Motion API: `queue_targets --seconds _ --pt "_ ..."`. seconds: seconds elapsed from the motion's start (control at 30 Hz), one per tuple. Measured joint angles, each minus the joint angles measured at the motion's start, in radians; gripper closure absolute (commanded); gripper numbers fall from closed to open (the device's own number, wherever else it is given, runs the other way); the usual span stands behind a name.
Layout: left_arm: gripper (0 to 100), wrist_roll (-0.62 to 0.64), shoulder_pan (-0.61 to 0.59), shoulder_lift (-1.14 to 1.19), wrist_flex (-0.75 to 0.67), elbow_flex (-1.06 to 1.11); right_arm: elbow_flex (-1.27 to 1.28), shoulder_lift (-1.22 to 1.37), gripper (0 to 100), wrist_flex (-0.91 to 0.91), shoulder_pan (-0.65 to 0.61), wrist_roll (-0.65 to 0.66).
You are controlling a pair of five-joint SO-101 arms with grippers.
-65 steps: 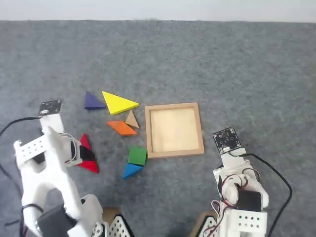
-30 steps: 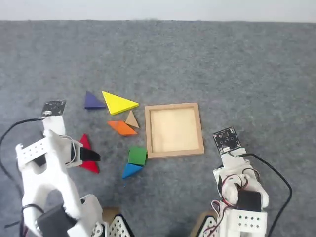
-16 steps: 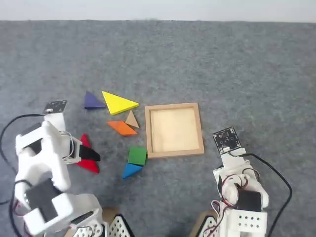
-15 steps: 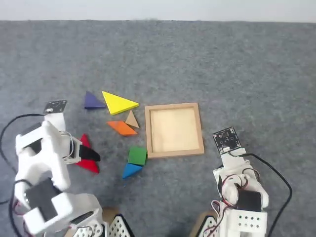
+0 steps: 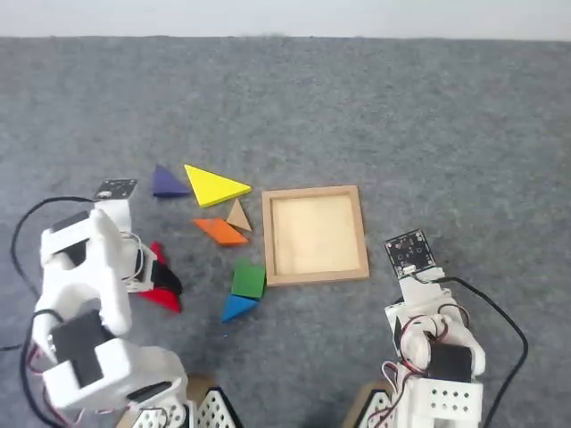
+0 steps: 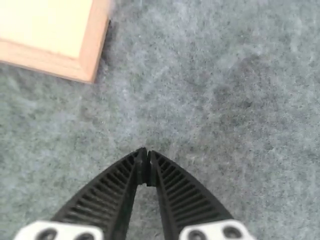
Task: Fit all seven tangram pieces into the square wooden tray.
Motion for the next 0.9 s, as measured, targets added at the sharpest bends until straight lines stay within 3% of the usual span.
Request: queue_targets --seconds 0.9 --pt "73 0.255 0.505 -0.193 0.153 0.008 0.0 0.0 99.1 0.0 0.0 0.0"
